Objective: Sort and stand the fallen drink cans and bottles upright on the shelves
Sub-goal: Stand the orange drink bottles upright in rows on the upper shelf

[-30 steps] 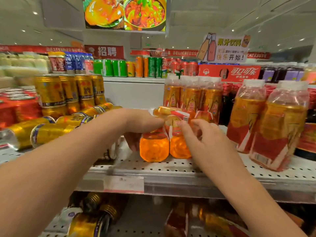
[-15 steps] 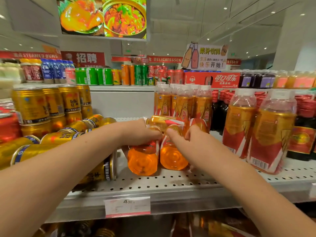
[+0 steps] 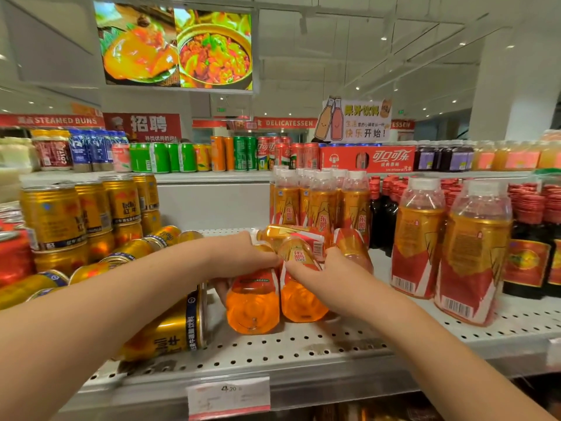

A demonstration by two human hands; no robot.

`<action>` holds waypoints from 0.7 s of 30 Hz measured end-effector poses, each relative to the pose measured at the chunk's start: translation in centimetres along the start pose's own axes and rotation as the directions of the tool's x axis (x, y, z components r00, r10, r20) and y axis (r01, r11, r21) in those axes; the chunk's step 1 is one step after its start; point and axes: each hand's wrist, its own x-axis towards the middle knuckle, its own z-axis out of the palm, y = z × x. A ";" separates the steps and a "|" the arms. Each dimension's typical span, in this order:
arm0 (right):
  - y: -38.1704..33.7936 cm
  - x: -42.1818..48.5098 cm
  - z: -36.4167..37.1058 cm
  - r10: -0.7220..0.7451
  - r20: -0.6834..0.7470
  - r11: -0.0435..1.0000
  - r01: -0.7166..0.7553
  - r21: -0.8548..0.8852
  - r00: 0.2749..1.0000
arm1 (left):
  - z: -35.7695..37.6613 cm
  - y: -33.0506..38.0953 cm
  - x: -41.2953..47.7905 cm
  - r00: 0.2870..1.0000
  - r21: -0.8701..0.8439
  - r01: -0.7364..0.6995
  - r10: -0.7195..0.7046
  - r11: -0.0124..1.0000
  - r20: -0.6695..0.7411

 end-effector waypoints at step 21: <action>-0.2 3.4 5.8 -0.282 -0.162 0.959 0.285 -0.008 0.946 | -2.5 -4.2 1.0 0.925 -0.196 -0.193 0.112 0.961 -0.362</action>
